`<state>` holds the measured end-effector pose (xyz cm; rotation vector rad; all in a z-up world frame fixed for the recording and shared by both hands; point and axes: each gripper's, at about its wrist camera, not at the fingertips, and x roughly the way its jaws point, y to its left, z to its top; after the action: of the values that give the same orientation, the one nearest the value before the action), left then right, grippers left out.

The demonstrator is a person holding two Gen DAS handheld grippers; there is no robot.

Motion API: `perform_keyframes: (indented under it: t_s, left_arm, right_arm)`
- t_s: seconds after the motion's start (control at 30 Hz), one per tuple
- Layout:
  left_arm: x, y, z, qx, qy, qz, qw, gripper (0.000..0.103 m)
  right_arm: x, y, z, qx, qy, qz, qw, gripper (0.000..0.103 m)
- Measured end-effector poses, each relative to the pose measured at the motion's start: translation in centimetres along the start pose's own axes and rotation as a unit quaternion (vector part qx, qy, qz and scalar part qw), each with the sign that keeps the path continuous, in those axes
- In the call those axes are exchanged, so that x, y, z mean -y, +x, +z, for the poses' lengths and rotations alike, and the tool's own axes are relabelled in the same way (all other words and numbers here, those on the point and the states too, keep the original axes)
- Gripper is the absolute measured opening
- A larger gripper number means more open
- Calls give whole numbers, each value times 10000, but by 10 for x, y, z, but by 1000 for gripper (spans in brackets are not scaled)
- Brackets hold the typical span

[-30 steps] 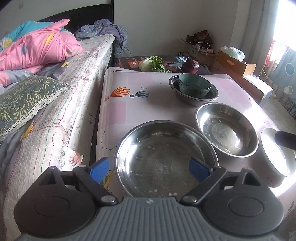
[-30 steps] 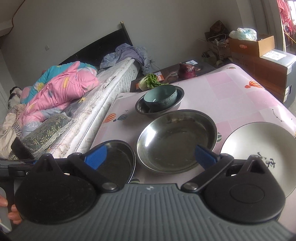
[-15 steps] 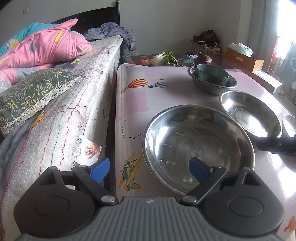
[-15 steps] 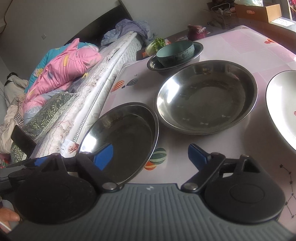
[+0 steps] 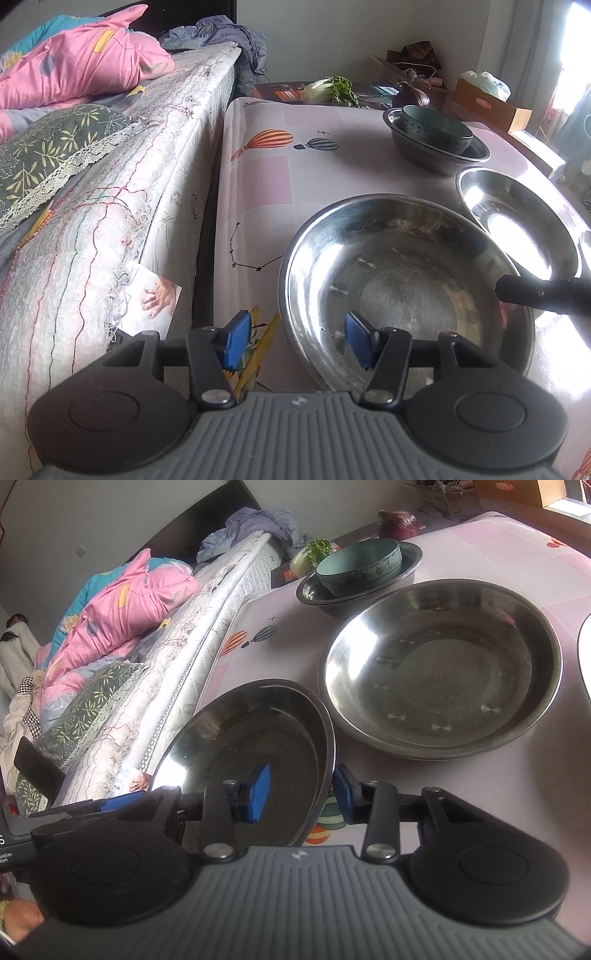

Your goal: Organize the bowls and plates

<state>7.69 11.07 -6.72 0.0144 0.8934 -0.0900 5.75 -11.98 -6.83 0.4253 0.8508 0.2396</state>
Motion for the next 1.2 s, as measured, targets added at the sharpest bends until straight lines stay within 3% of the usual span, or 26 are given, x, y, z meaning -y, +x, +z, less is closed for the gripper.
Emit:
perform_keyframes:
  t_s: [0.13,0.3,0.57,0.8,1.0,1.2]
  left_arm:
    - [1,3,1,-112,2,5,9999,31]
    - [2,0,1,-167,-101,81,9998,24]
    - [17,-27,-12,-189,72,-82,9998,24]
    - [28,-44,-36,-404,282,-437,9978,24]
    - [26,-51,-42,-322,268,-422,9982,40]
    - [22,-39,-32,-407,242,-319,9984,44]
  right_arm:
    - [-1,4,3,-62,-113,-91,9999,19]
    - [6,2,3,-114,11,-72,9999,11]
    - [13,-26,-9,-241,4,-74,9997,11]
    - [33,-54,-28,-363,147,51,9992,12]
    - [38,-63,-38,-338,-31,65,9994,14]
    - [34,-52,-33,-245,-106,-3,9996,17]
